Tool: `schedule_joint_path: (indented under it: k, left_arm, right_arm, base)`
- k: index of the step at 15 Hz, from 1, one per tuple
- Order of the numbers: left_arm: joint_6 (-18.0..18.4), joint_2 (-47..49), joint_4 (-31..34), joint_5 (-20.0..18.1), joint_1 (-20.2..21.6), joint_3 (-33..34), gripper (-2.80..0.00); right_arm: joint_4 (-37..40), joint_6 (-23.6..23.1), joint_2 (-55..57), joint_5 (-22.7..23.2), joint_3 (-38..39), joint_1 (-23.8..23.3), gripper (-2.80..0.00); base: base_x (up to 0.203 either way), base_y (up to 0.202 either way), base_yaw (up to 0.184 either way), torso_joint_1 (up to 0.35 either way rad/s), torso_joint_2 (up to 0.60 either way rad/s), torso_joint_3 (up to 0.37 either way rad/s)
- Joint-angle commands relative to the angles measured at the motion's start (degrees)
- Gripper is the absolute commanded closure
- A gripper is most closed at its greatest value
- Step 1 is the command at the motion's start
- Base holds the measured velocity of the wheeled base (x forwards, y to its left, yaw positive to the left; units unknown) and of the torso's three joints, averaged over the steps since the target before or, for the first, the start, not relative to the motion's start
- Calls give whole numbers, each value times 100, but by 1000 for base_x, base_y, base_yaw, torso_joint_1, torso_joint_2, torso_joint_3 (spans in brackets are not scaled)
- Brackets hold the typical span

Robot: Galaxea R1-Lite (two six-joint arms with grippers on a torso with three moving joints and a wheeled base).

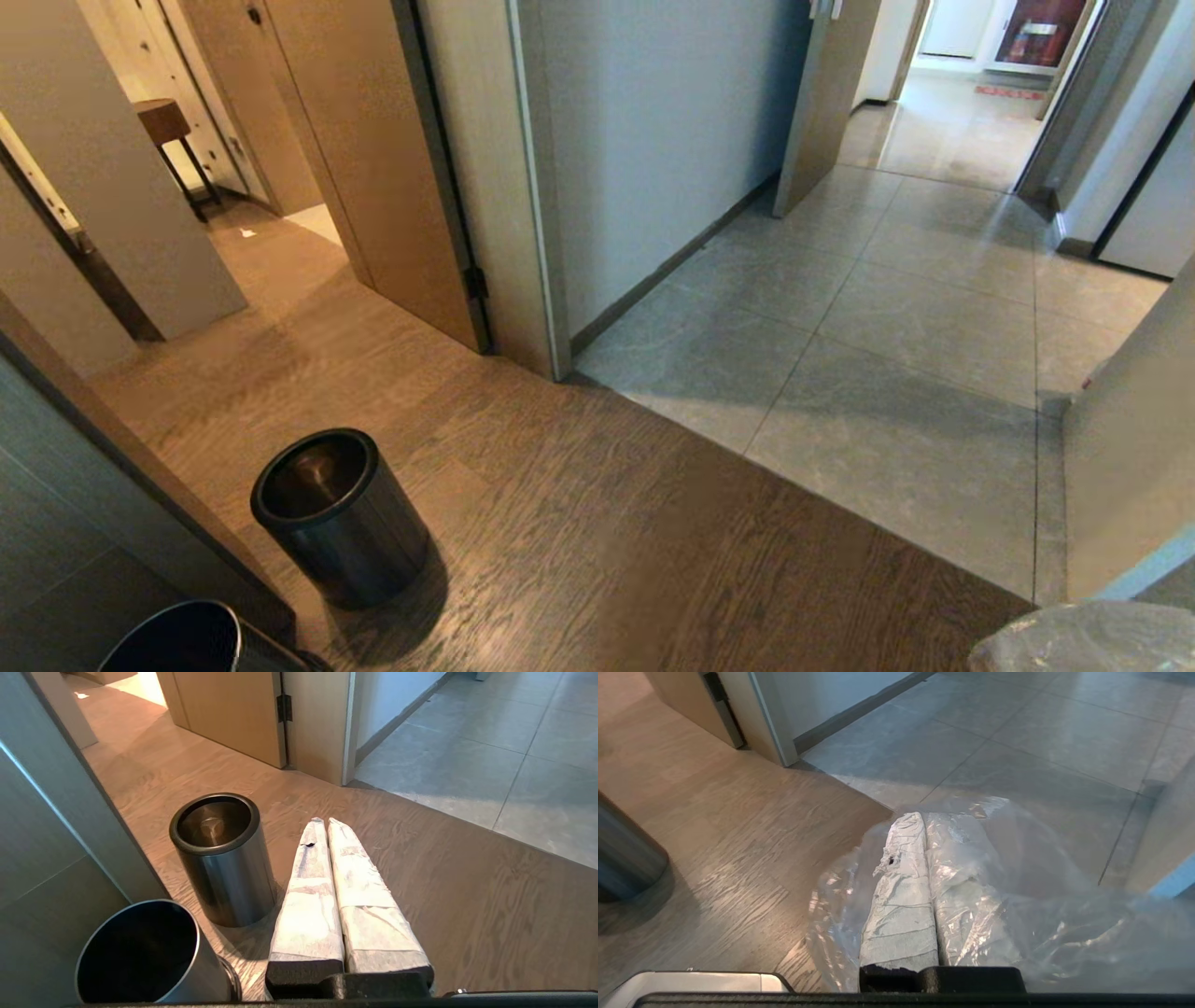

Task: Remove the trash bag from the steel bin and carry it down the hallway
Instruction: Put the trash bag at the door

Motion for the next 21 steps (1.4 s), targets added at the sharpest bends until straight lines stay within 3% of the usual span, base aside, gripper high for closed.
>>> schedule_joint_path:
  k: [1, 21]
  left_arm:
    - [-2, 0, -3, 3, 0, 67, 0]
    - [-2, 0, -3, 3, 0, 62, 0]
  right_arm:
    - [-2, 17, 7, -2, 0, 2, 0]
    - [7, 8, 7, -11, 0, 2, 0]
  base:
    - [0, 0, 0, 0, 0, 0]
    - [0, 0, 0, 0, 0, 0]
